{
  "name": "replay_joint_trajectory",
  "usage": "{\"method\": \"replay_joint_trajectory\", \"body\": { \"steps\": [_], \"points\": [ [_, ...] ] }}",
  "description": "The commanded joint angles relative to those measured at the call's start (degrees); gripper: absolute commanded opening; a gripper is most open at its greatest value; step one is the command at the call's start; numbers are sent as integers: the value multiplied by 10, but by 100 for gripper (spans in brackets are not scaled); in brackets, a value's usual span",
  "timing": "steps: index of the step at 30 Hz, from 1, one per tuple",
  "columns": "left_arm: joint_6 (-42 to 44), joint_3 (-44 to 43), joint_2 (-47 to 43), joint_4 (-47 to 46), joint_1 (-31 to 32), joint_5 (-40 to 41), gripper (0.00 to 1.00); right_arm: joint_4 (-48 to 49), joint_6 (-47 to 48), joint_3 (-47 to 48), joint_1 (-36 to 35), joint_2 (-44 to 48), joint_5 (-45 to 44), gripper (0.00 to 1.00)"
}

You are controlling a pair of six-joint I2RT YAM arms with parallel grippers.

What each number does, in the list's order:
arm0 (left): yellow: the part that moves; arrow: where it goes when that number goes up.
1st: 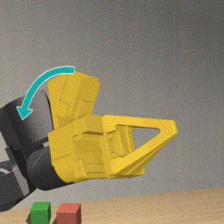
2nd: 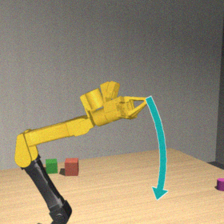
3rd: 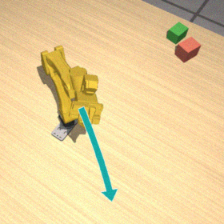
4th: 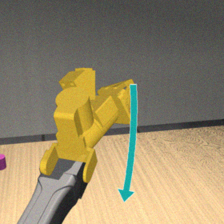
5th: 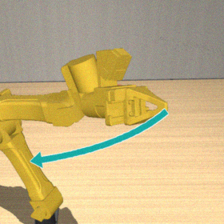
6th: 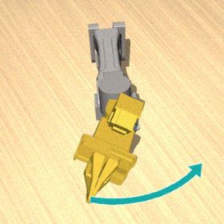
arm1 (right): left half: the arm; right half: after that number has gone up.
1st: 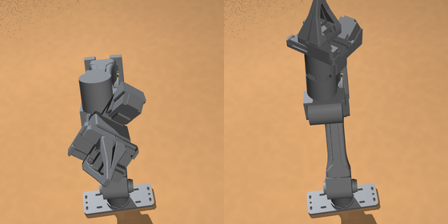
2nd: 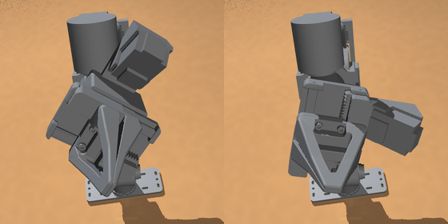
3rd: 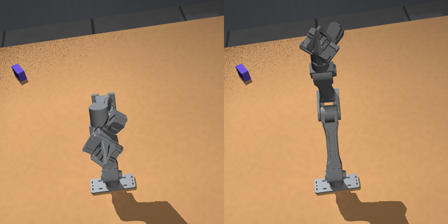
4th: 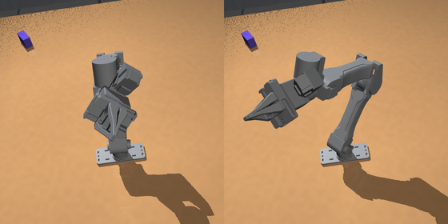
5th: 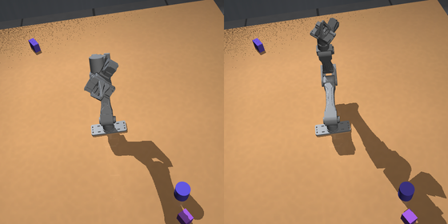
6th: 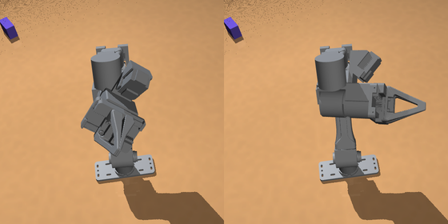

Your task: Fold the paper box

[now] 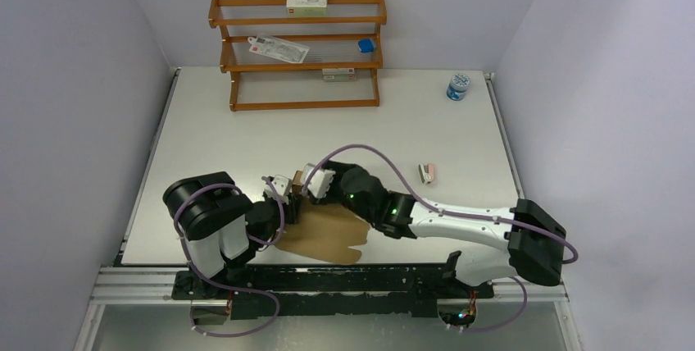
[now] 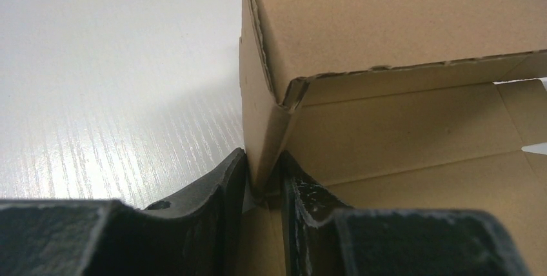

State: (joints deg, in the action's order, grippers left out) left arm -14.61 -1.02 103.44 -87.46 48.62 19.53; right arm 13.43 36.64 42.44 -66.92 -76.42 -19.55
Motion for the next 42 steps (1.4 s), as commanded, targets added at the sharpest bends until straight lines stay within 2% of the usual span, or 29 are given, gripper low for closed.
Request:
{"method": "replay_joint_trajectory", "body": {
  "steps": [1,6,15,23,32,42],
  "points": [
    [1,9,7,-174,3,6,32,46,-120,23,37,24,77,58],
    [2,9,2,-174,3,6,33,56,-196,54,74,-32,86,58],
    [2,21,-11,-174,3,28,35,67,-253,58,93,-105,81,58],
    [7,29,-58,-161,3,34,37,47,-263,52,102,-122,93,57],
    [24,16,-129,-47,3,66,36,16,-262,61,106,-146,129,55],
    [30,28,-87,-112,3,63,38,-21,-247,80,110,-129,134,54]
  ]
}}
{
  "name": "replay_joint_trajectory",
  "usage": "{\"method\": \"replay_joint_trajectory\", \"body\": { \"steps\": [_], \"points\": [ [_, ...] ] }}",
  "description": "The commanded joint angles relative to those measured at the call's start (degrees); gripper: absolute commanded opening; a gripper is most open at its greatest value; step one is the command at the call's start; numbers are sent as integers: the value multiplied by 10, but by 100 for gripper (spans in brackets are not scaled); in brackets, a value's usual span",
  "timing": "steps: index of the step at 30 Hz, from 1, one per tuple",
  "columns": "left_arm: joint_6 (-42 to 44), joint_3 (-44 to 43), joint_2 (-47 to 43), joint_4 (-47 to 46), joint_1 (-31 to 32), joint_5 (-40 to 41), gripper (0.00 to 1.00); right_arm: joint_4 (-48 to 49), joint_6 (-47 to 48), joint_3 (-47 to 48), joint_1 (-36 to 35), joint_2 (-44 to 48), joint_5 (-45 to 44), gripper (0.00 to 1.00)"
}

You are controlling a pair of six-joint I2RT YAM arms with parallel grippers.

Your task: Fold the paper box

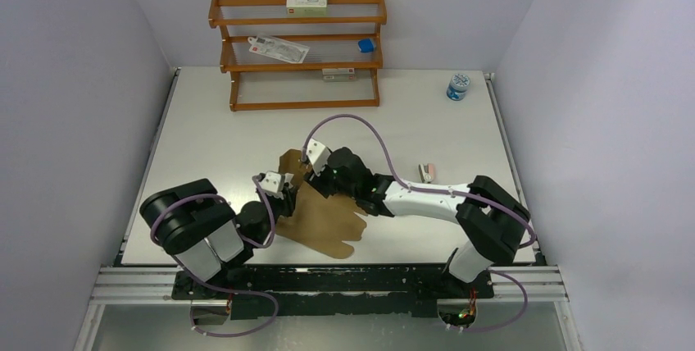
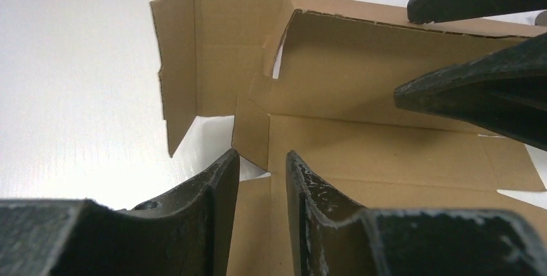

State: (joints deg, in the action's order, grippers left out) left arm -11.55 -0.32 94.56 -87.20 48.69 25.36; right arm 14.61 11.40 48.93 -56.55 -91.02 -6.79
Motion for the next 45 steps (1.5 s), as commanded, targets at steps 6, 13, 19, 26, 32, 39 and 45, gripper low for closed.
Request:
{"method": "replay_joint_trajectory", "body": {
  "steps": [6,13,19,26,32,39,45],
  "points": [
    [5,8,-160,71,-7,6,47,-67,49,23,9,55,-35,55],
    [9,-72,-325,325,-66,-49,53,-152,96,47,9,71,-101,56],
    [-19,-109,-350,412,-145,-133,56,-210,127,60,22,61,-134,58],
    [-31,-216,-285,543,-208,-235,59,-286,112,120,150,6,9,58],
    [-18,-326,-212,653,-240,-301,60,-322,109,158,257,-39,162,57],
    [-5,-402,-144,721,-260,-331,60,-394,138,211,329,-112,304,53],
    [1,-424,-116,737,-278,-352,60,-405,148,230,353,-148,377,53]
  ]
}}
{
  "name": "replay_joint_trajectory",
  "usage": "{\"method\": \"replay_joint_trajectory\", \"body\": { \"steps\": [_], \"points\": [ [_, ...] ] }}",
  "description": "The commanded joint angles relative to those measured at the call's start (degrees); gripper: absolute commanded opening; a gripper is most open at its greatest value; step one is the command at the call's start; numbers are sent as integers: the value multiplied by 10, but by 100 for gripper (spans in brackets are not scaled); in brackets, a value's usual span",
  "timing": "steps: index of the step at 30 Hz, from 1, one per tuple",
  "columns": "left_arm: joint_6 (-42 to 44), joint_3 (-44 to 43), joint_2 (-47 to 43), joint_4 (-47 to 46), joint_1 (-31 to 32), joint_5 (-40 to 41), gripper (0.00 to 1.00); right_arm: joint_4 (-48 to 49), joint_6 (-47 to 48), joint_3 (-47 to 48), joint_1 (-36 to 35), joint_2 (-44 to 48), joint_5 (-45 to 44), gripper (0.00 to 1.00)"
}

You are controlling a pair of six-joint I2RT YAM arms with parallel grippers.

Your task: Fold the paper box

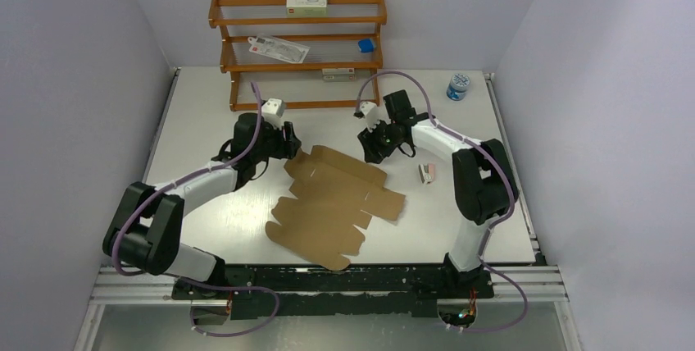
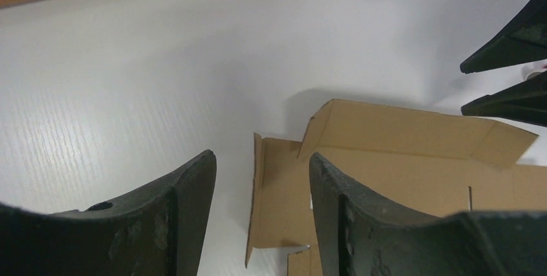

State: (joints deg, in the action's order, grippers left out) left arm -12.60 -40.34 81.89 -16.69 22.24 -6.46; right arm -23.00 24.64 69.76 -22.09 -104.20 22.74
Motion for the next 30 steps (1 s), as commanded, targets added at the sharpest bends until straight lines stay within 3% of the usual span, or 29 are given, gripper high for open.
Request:
{"method": "replay_joint_trajectory", "body": {
  "steps": [1,9,14,22,27,30],
  "points": [
    [12,-26,13,32,-16,-35,60,-31,18,26,9,-22,90,52],
    [18,-41,29,47,-34,-57,60,-17,-16,34,24,0,58,52],
    [17,-38,32,42,-37,-69,59,-20,-25,30,24,11,121,54],
    [19,-42,40,45,-42,-77,59,-36,-40,43,18,-54,160,53],
    [21,-39,41,44,-44,-78,59,-51,-26,66,12,-88,180,49],
    [22,-39,41,43,-48,-82,59,-69,-14,80,11,-103,190,42]
  ]
}}
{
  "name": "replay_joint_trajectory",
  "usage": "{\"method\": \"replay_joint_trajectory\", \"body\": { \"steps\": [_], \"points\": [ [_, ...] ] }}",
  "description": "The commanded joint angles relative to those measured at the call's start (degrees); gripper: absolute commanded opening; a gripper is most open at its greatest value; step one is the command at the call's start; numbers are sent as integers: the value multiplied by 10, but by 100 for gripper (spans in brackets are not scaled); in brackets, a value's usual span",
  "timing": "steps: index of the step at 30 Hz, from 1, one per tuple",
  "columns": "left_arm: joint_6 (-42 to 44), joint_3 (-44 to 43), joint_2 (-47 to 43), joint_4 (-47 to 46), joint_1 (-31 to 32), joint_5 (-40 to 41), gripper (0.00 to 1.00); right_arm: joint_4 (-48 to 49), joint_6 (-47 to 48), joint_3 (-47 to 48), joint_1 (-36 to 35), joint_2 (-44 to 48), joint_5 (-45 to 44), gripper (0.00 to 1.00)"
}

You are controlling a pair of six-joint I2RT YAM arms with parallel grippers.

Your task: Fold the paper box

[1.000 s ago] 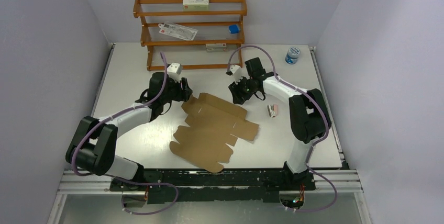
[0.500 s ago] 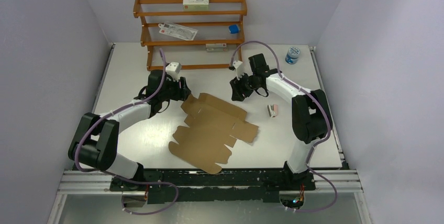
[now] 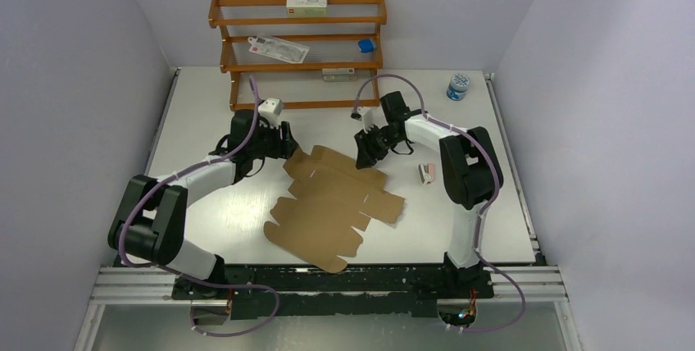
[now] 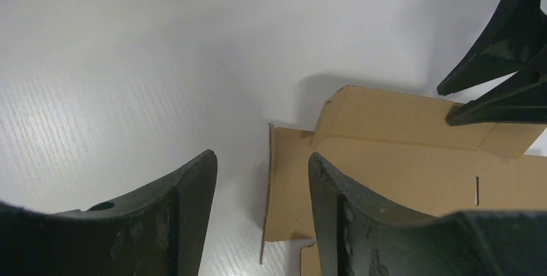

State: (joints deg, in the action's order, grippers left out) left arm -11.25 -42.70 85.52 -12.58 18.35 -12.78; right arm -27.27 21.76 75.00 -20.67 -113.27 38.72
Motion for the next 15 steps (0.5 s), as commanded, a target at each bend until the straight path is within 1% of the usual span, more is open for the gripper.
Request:
{"method": "replay_joint_trajectory", "body": {
  "steps": [1,8,11,15],
  "points": [
    [8,-16,6,2,-11,-22,59,-31,21,31,-3,-16,36,40],
    [1,-23,7,-2,-20,-45,59,-74,62,62,-14,-31,59,15],
    [-3,-19,-3,-4,-26,-46,59,-94,76,78,-21,-35,50,0],
    [-8,-19,-14,-8,-33,-46,59,-100,90,92,-29,-17,24,0]
  ]
}}
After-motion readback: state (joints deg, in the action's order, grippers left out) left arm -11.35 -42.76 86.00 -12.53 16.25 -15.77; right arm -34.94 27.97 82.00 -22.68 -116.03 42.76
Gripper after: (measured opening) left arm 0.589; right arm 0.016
